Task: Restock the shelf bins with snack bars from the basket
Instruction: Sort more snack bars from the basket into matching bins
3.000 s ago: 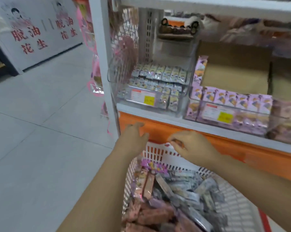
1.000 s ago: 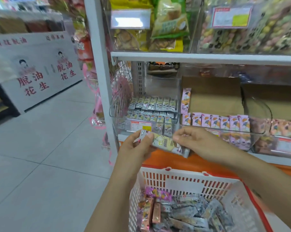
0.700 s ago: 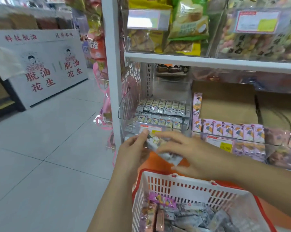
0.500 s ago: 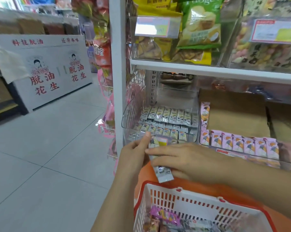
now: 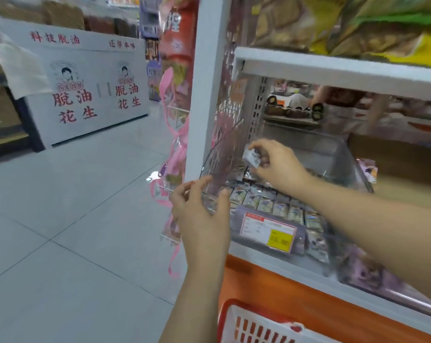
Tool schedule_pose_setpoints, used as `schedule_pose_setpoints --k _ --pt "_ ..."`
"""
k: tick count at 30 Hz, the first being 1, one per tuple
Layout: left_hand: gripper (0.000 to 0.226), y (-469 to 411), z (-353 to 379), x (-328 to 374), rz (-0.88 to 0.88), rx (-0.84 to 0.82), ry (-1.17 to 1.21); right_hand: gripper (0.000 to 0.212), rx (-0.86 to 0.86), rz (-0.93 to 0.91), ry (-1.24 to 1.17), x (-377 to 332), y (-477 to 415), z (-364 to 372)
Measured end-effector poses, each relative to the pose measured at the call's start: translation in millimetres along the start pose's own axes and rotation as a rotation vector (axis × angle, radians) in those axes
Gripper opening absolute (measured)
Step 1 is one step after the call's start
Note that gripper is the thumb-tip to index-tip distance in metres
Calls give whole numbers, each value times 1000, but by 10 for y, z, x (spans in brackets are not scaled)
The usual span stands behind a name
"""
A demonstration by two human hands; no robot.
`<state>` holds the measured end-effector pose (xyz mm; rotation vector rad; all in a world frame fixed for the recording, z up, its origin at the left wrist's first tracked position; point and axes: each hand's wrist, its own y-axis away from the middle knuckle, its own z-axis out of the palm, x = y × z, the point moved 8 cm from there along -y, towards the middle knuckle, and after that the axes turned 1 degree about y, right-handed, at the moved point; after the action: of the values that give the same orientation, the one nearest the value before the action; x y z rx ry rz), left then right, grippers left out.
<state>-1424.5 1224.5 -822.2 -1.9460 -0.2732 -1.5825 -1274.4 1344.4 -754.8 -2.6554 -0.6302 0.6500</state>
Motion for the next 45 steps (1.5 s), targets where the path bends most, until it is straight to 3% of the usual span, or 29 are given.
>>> schedule_pose_setpoints --k 9,18,26,36,45 --pt "19 -27 39 -123 15 19 40 53 -39 118 -59 164 -395 491" --pt "20 16 87 -108 -10 53 64 81 -133 99 57 148 -393 600" --pt "19 14 94 -121 -4 59 52 62 -95 49 153 178 -412 680" --pt "19 12 69 -115 -1 50 63 61 -114 29 206 205 -460 681" --pt "18 7 74 -114 -17 41 54 56 -131 81 84 195 -411 645"
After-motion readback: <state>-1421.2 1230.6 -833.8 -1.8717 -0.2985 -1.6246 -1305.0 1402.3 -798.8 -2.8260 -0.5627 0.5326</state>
